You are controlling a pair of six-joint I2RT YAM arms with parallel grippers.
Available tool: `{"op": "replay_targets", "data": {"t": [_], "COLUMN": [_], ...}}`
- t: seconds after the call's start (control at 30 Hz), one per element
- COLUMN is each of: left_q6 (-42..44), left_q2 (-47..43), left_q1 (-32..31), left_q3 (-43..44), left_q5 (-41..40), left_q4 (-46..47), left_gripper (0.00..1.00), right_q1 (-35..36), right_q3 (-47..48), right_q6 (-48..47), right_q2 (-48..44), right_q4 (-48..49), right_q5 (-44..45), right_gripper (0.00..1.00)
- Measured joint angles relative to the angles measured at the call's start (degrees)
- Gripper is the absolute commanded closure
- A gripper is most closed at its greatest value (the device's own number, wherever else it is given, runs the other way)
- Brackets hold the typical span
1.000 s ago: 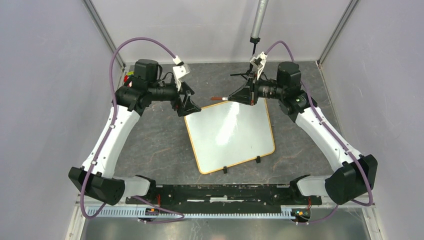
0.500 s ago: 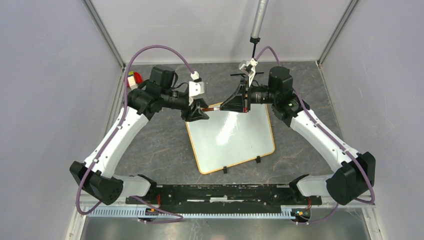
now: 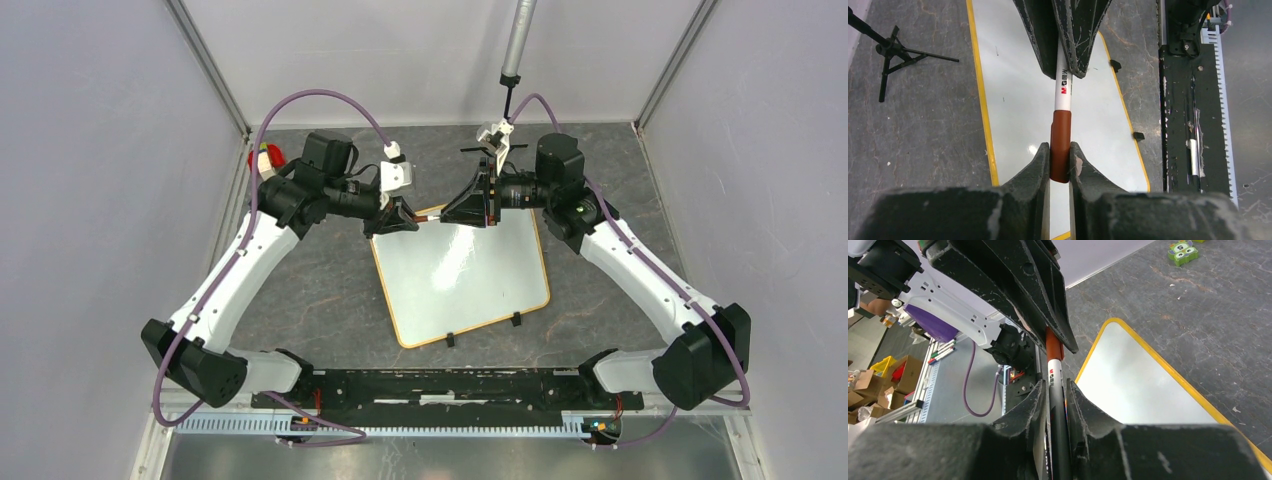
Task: Write a sentence on the whiteboard
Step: Open the whiteboard marker.
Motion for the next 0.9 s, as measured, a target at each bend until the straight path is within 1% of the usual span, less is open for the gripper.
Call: {"op": "replay_targets", "data": {"t": [0.1,0.17,0.23,0.3,0.33,0.57,0.73,0.8,0.9], "left_q6": [-1.03,-1.51,-1.84,-1.86,-1.86,-1.86,-1.73,-1.14,0.28], "left_q2": [0.13,0.31,0.44,0.50,0.55,0.57,0.52,0.22,-0.52], "left_q1": [0.00,0.00,0.00,0.00,0.00,0.00,0.83,1.90,5.77], "left_q3": [0.15,0.26,0.31,0.31,0.31,0.31,0.28,0.20,0.17], "left_q5": [-0.22,-0.26,-0.24,-0.31,-0.31,-0.76,-0.22,-1.11,-3.10], "left_q4": [0.46,0.48,0.50,0.50,0.48,0.37,1.55,0.85,-1.31], "left_gripper": [0.98,0.97,0.97,0.97,0.98,0.97,0.98,0.97,0.98], "right_q1": [0.00,-0.04,-0.04,-0.07,-0.04,-0.15,-1.77,-4.00,-10.32], "right_q3": [0.00,0.00,0.00,0.00,0.00,0.48,2.69,3.41,4.42], "right_q6": [-0.33,-0.52,-0.79,-0.87,-1.07,-1.73,-2.97,-3.74,-4.35], "right_q2": [0.02,0.02,0.02,0.02,0.02,0.22,1.14,1.01,0.70], "right_q4": [-0.39,-0.46,-0.61,-0.72,-0.74,-1.81,-4.20,-5.79,-7.41], "right_q5": [0.09,0.20,0.24,0.13,0.15,0.13,-1.16,-2.25,-3.21], "right_gripper": [0.74,0.78,0.85,0.99,1.00,1.00,1.00,1.00,1.00]}}
